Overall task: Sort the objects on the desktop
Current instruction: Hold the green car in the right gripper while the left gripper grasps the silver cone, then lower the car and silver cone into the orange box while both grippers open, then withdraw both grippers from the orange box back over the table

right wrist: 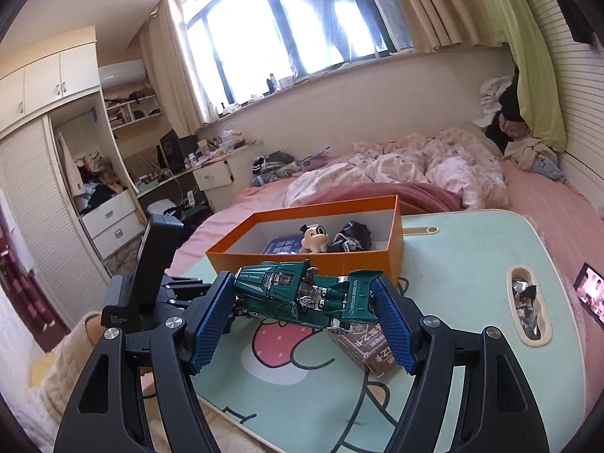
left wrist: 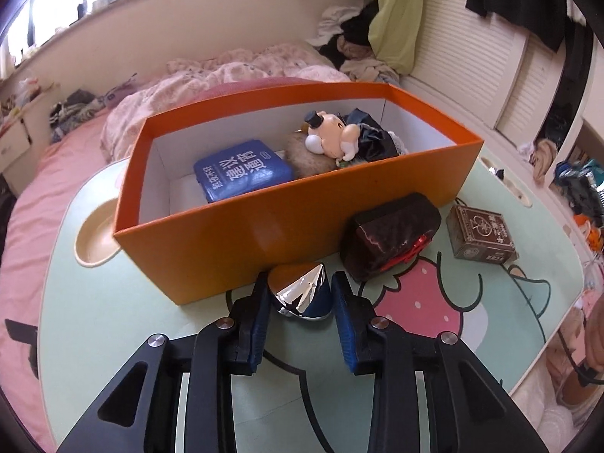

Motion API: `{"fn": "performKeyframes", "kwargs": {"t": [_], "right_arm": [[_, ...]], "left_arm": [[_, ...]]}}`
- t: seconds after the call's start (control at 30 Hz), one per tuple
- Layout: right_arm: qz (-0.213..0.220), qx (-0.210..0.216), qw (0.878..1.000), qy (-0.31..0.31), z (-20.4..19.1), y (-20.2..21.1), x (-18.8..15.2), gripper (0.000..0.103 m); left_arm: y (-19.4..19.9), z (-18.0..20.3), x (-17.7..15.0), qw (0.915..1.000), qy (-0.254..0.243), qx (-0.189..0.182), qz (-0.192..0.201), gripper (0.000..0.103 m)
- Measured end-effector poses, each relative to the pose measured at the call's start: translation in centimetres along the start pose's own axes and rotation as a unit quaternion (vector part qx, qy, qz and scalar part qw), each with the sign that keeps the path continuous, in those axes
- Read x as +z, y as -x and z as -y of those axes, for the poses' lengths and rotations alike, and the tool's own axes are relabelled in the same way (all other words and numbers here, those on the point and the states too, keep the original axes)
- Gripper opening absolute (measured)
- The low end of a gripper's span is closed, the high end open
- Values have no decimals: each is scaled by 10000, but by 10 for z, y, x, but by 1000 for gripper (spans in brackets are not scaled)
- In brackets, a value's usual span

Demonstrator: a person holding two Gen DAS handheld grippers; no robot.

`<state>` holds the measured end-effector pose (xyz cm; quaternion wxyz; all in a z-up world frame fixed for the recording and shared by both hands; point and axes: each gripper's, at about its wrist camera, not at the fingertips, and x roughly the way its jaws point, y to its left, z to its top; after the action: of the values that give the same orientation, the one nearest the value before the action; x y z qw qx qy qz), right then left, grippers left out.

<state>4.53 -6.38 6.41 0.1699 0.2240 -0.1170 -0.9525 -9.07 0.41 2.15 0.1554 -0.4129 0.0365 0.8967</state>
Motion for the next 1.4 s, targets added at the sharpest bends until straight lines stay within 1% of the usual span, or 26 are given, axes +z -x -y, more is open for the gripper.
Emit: {"fn": "performKeyframes", "kwargs": {"t": [0.07, 0.13, 0.2, 0.27, 0.33, 0.4, 0.47, 0.5, 0.53, 0.57, 0.6, 0.63, 0.67, 0.7, 0.77, 0.83, 0.87, 0.93, 0.97, 1.0, 1.07, 1.13, 1.2, 1.33, 1.4], "right_arm": [[-31, -17, 10000, -23, 1, -2, -1, 73], [-29, -8, 10000, -77, 3, -3, 1, 73], [11, 45, 9999, -152, 4, -4, 10, 73], [72, 112, 9998, -142, 0, -10, 25, 73], [84, 39, 9999, -64, -6, -23, 42, 73], [97, -171, 9998, 24, -12, -41, 58, 73], [-53, -411, 9991, 46, -13, -66, 68, 73], [-213, -559, 9982, 28, -13, -81, 70, 73], [-396, -668, 9970, 46, -12, -93, 69, 73], [-662, -779, 9947, 108, -11, -108, 67, 73], [-881, -910, 9918, 135, -8, -119, 64, 73], [-1018, -1072, 9890, 101, -3, -127, 59, 73], [-1141, -1190, 9863, 39, 3, -131, 53, 73], [-1219, -1207, 9852, -45, 8, -133, 49, 73], [-1055, -1144, 9878, 13, 10, -125, 44, 74], [-915, -1135, 9893, -91, 12, -113, 45, 74], [-740, -1032, 9918, -149, 11, -104, 48, 74], [-372, -925, 9949, -171, 7, -82, 51, 74], [-227, -904, 9956, -138, 2, -72, 53, 74], [-136, -859, 9962, -88, -2, -62, 53, 74], [-47, -709, 9975, 10, -11, -46, 49, 79], [-54, -603, 9981, 99, -19, -32, 38, 80], [-172, -613, 9978, 200, -23, -23, 22, 80], [-556, -794, 9949, 281, -23, -21, -16, 81], [-774, -1131, 9903, 239, -21, -28, -28, 81]], "left_arm": [[12, -6, -7, 9997, 138, -65, 177, 30], [30, -11, -12, 9984, 300, -192, 437, 30], [49, -15, -6, 9956, 441, -324, 758, 30], [65, -16, 11, 9929, 470, -321, 1042, 30], [73, -13, 33, 9910, 438, -237, 1240, 30], [74, -13, 54, 9894, 467, -198, 1357, 31], [66, -14, 71, 9887, 546, -112, 1393, 31], [58, -16, 78, 9888, 622, -50, 1355, 32], [47, -17, 82, 9892, 729, 31, 1274, 38], [37, -18, 82, 9899, 798, 102, 1169, 50], [25, -19, 80, 9898, 856, 375, 1072, 57], [18, -20, 75, 9901, 854, 512, 990, 61], [13, -22, 68, 9907, 843, 526, 927, 66], [8, -24, 62, 9916, 852, 410, 886, 67], [4, -28, 54, 9923, 945, 103, 794, 68], [10, -29, 52, 9912, 990, -19, 876, 68], [17, -28, 52, 9902, 979, -13, 995, 70], [36, -21, 52, 9873, 935, 62, 1287, 83], [46, -18, 50, 9854, 932, 91, 1421, 95], [58, -14, 46, 9833, 931, 104, 1562, 99], [77, -3, 35, 9809, 845, 49, 1751, 100], [88, 5, 21, 9816, 718, -17, 1771, 101], [94, 14, 0, 9829, 616, -53, 1735, 102], [81, 22, -39, 9872, 748, 33, 1405, 102], [68, 24, -47, 9891, 769, 196, 1241, 102]]}}
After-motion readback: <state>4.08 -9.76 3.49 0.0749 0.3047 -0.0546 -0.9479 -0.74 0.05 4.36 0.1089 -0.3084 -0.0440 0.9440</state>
